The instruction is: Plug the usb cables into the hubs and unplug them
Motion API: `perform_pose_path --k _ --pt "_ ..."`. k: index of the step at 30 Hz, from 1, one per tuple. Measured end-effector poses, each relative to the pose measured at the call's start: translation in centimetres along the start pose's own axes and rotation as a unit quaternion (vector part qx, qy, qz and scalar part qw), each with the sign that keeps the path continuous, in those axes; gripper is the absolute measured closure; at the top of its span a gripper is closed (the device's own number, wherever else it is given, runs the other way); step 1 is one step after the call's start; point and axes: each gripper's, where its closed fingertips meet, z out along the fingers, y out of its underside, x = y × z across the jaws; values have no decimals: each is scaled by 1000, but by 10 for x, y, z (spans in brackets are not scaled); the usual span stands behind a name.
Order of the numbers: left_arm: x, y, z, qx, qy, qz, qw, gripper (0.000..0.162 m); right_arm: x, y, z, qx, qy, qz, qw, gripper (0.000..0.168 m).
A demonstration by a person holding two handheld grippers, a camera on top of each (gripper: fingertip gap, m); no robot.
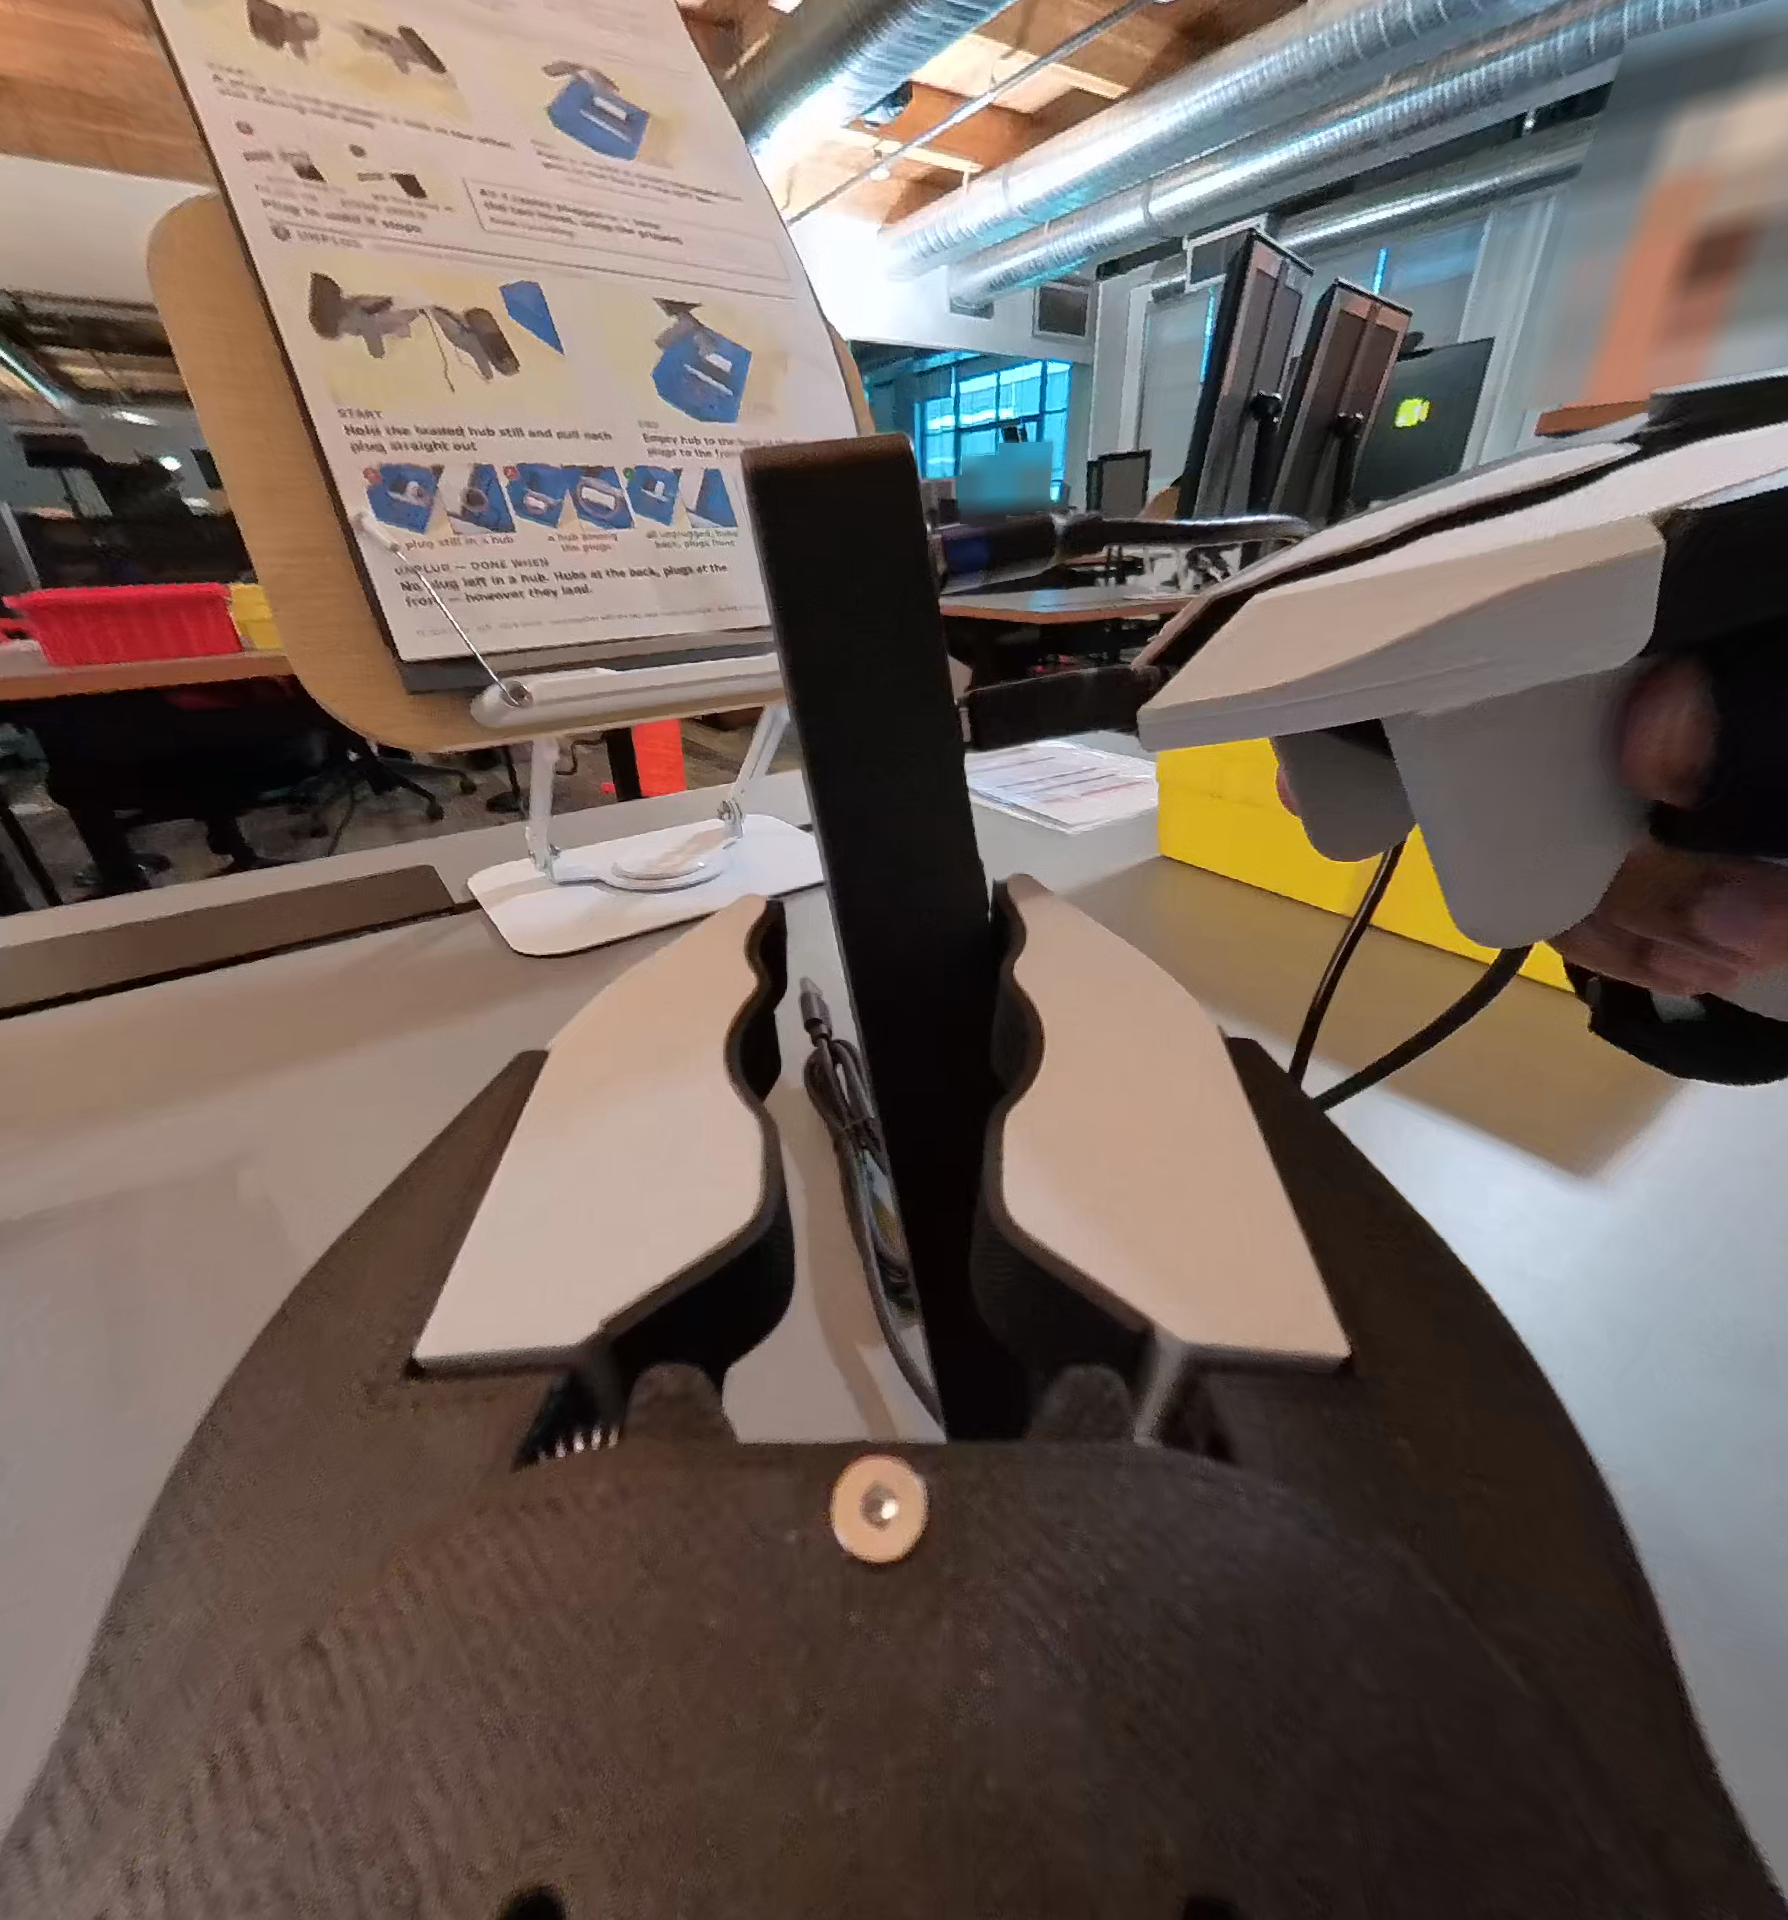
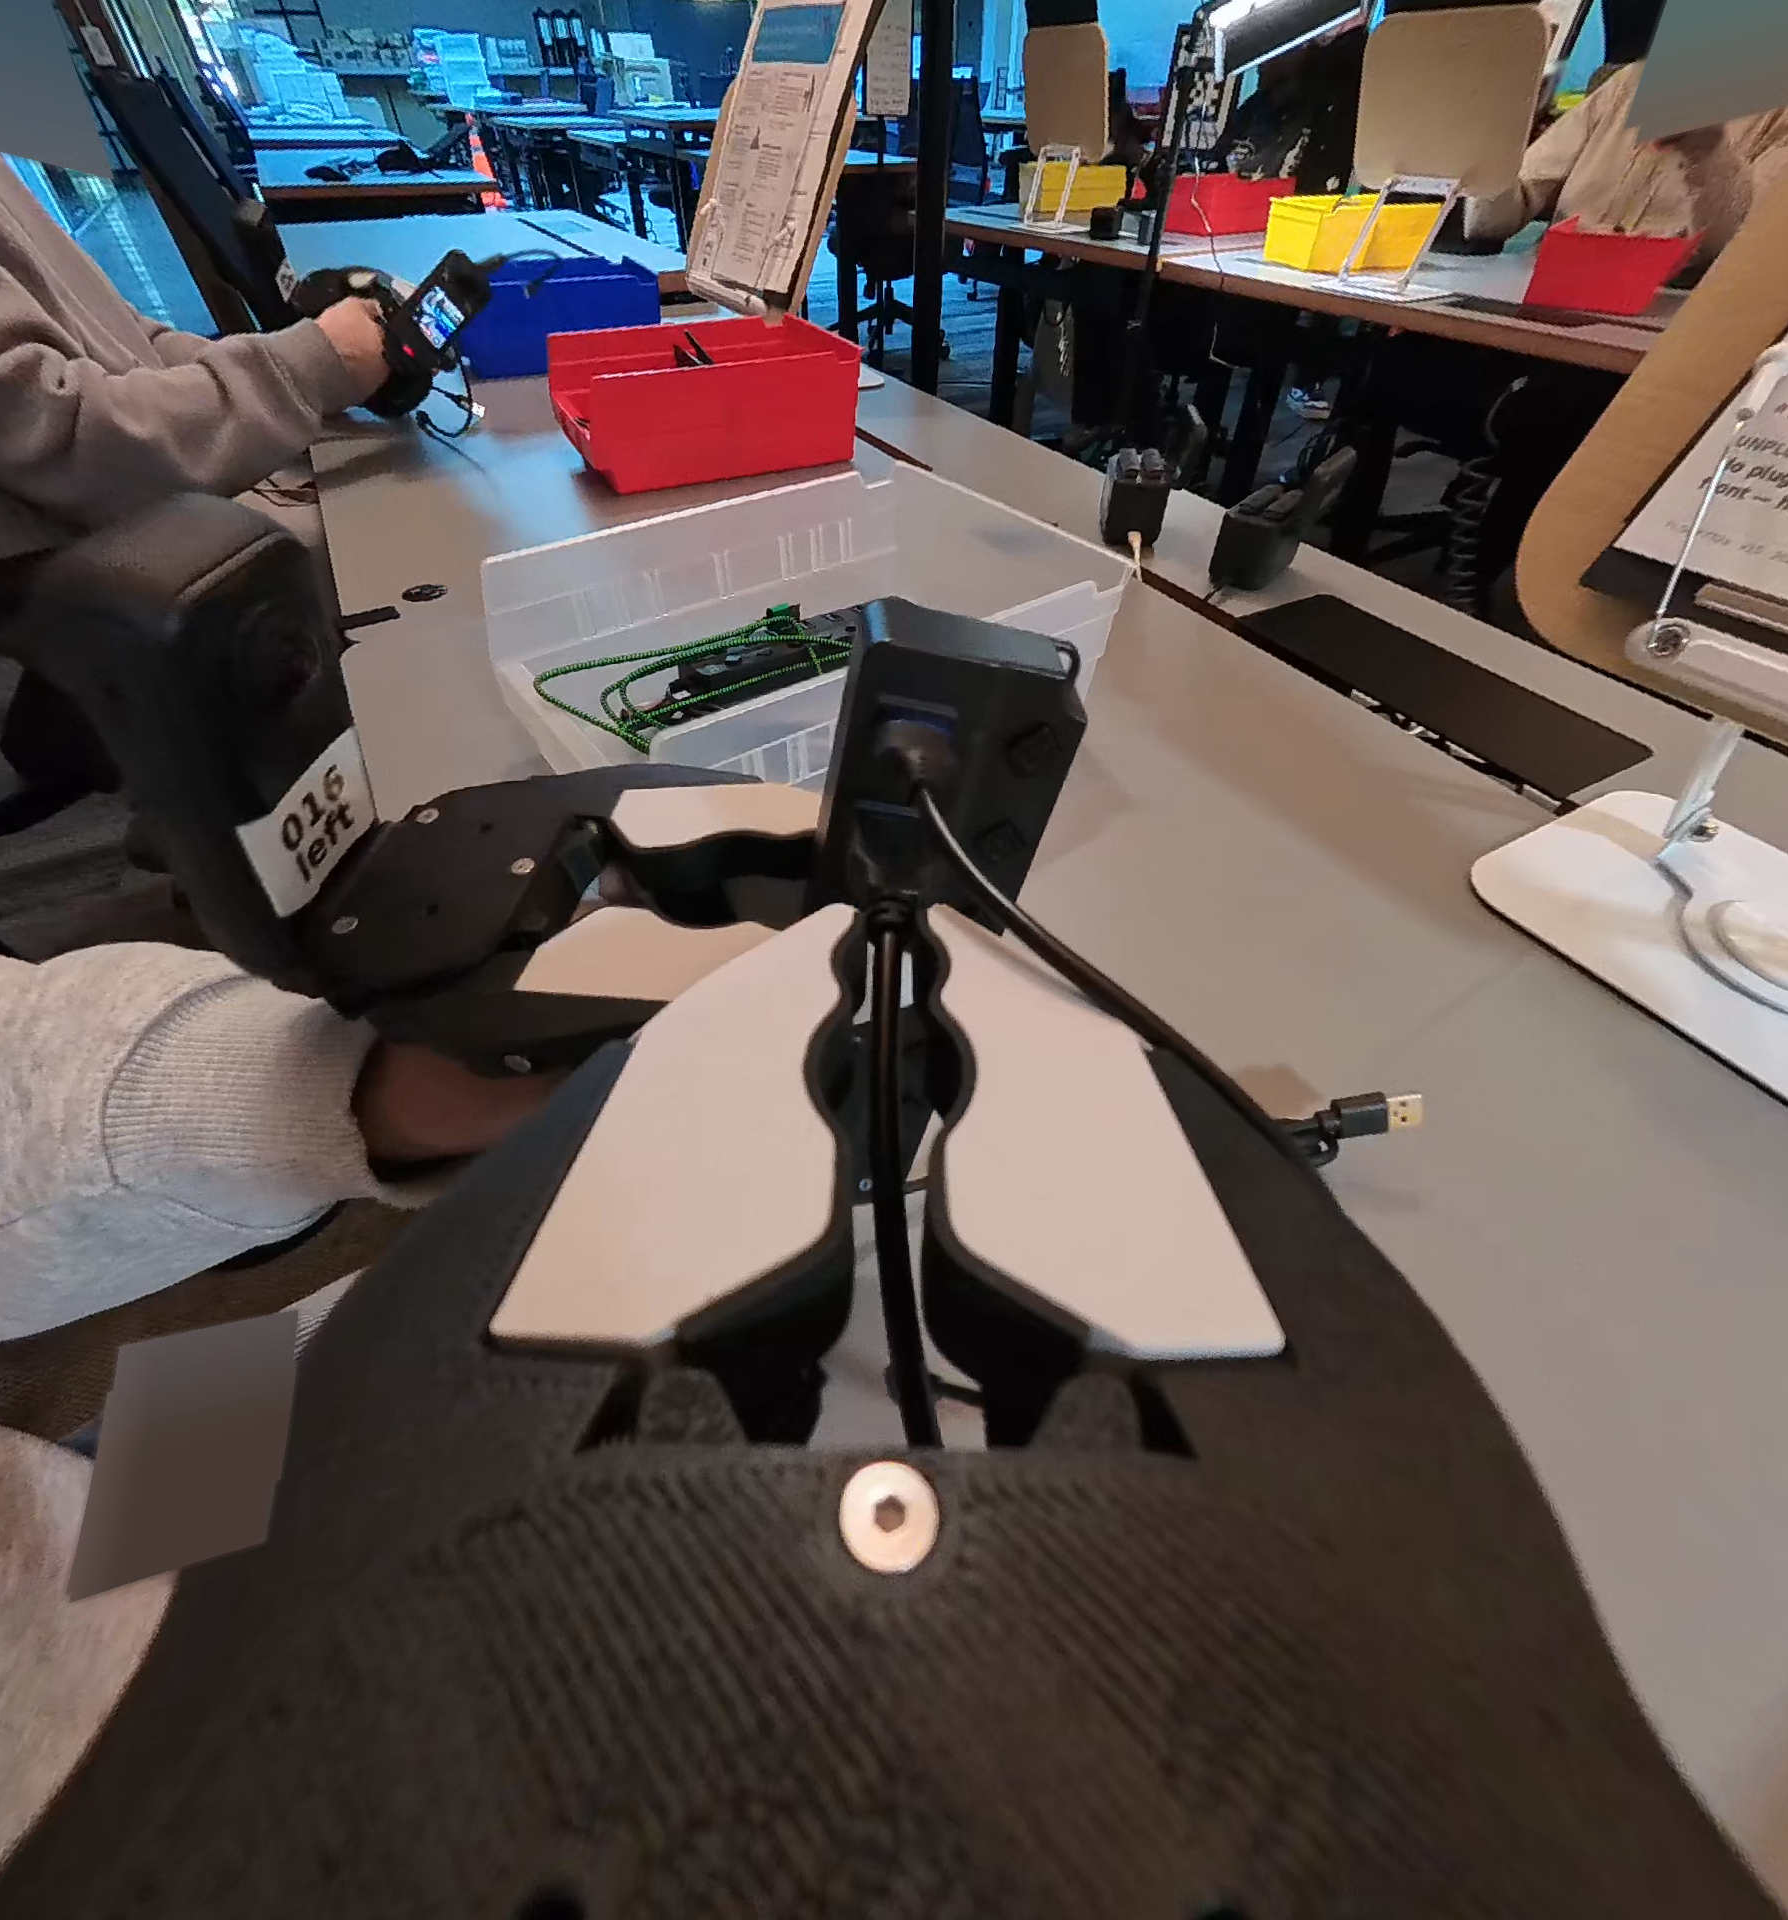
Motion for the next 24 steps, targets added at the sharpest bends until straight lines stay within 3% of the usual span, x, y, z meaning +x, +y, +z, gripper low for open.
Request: perform_pose_path --k 7,15,24 --pt "-6 0 1 -7 1 -44 999 105 6 -2 -2 8 11 6 1000 160" --pt "4 13 6 -36 34 -53 997 107 10 -3 -3 23 14 25 999 160" --pt "10 23 9 -59 51 -53 996 123 7 -5 -2 23 11 30 999 160"
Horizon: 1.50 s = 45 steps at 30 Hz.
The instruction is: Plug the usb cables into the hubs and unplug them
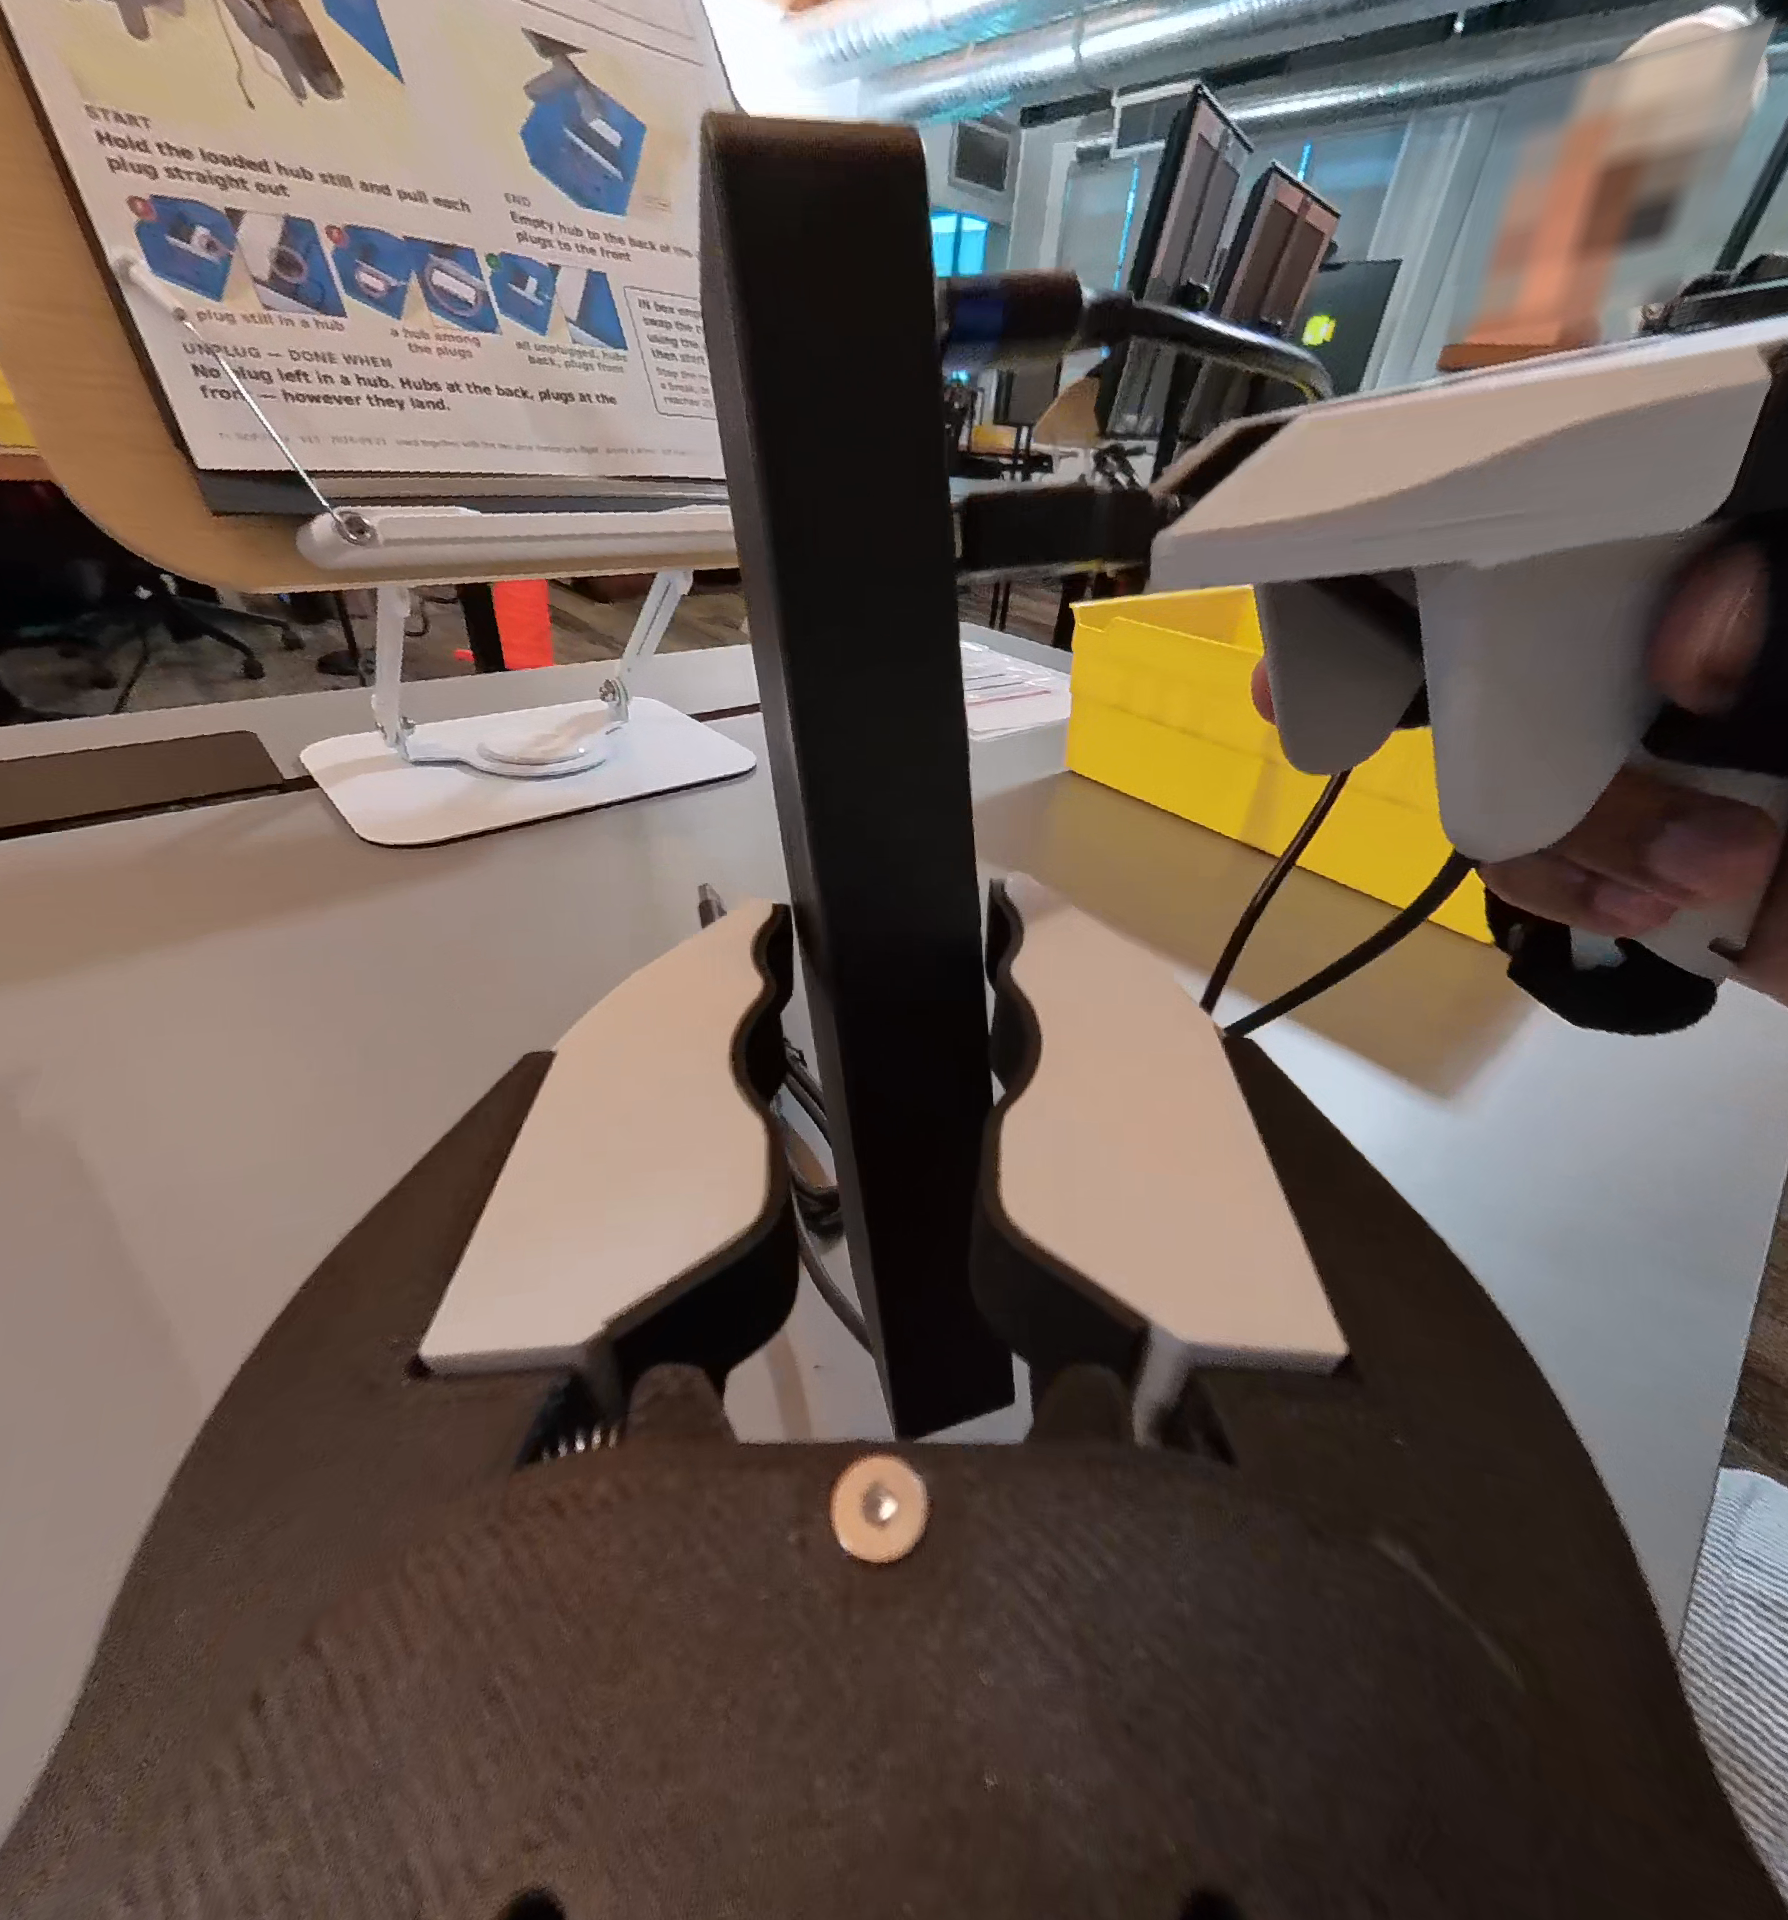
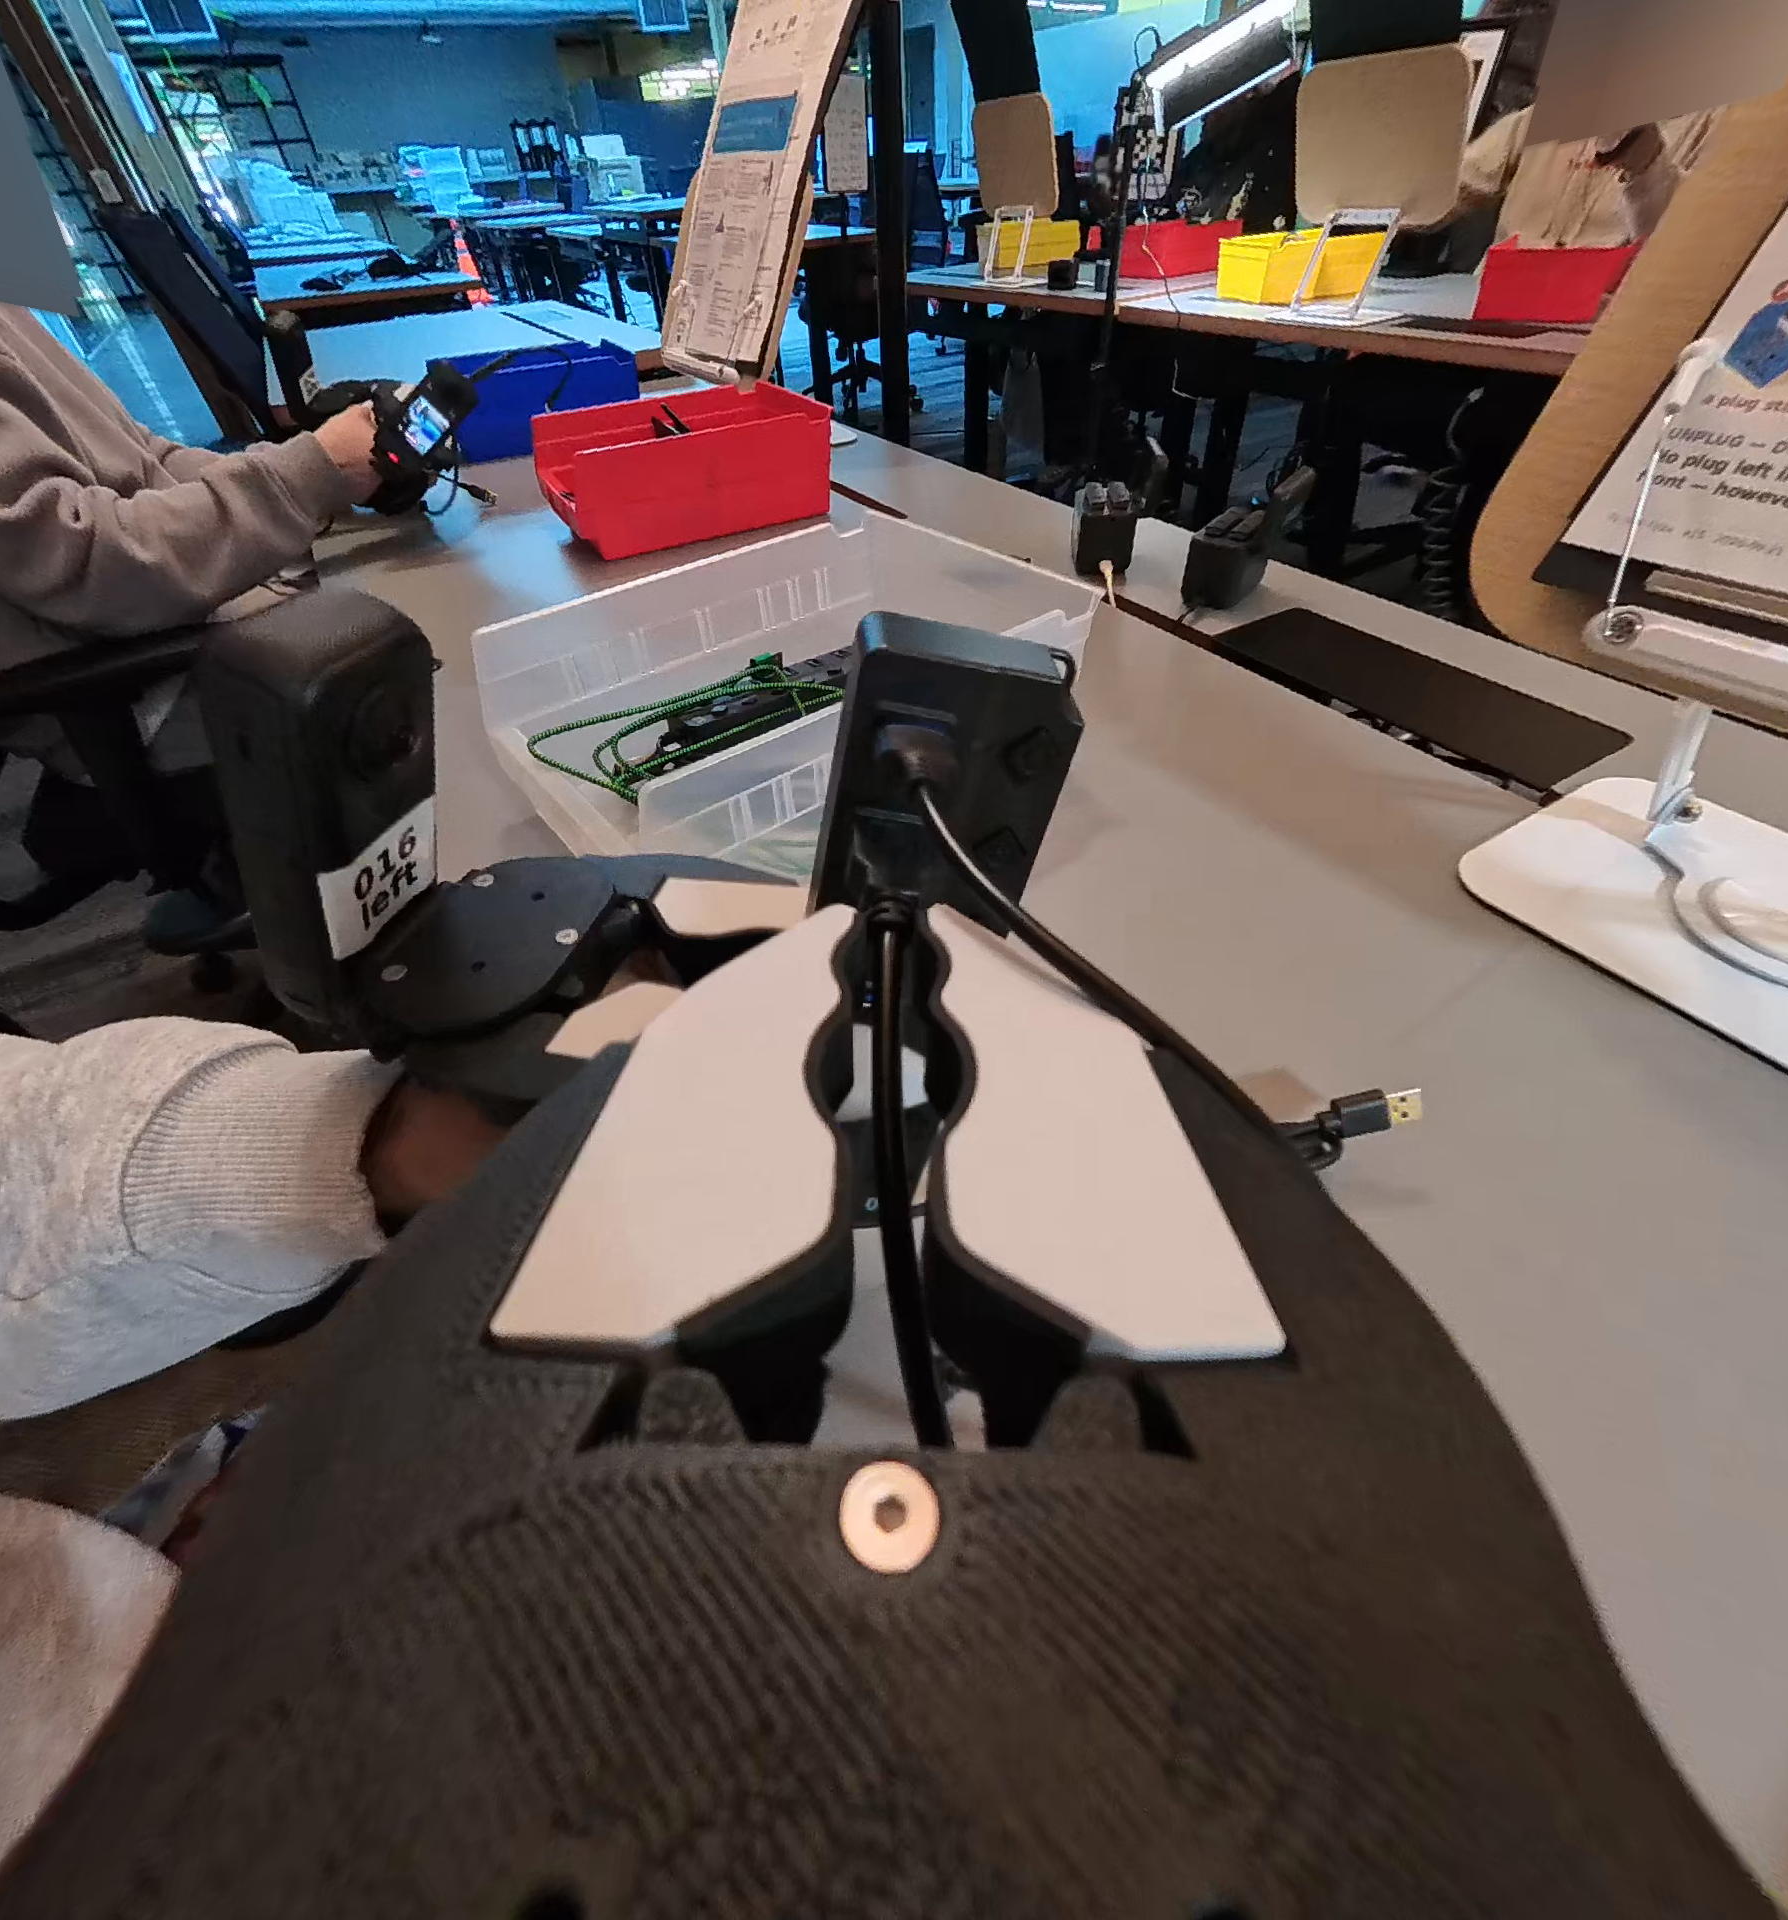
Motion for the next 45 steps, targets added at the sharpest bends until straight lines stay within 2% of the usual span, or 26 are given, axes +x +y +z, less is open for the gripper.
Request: perform_pose_path --k 10,17,20,22,26,29,31,34,36,40,45 --pt "-13 9 1 -19 -25 -9 999 134 -2 -4 1 10 -9 5 1000 157" --pt "-56 19 -5 -8 -73 -158 985 134 -4 -23 -9 43 -15 -1 999 151" --pt "-70 20 -9 2 -91 -187 978 134 -6 -29 -8 51 -22 -1 998 151" --pt "-75 20 -10 5 -102 -189 977 134 -6 -46 -4 63 -34 -6 997 151" --pt "-75 20 -10 7 -105 -191 976 134 -27 -121 15 135 -92 -37 986 155" --pt "-72 19 -11 9 -105 -182 978 134 -51 -159 58 137 -130 -118 975 161" --pt "-71 18 -10 10 -105 -174 979 134 -66 -170 101 103 -158 -169 967 161" --pt "-70 19 -10 9 -102 -175 979 134 -88 -165 174 13 -227 -215 950 155" --pt "-72 19 -11 12 -100 -183 978 134 -100 -156 218 -18 -270 -253 929 164" --pt "-77 21 -12 15 -102 -209 973 134 -95 -93 304 -159 -297 -354 873 162" --pt "-81 23 -12 14 -103 -227 968 134 -49 10 374 -341 -286 -460 768 153"
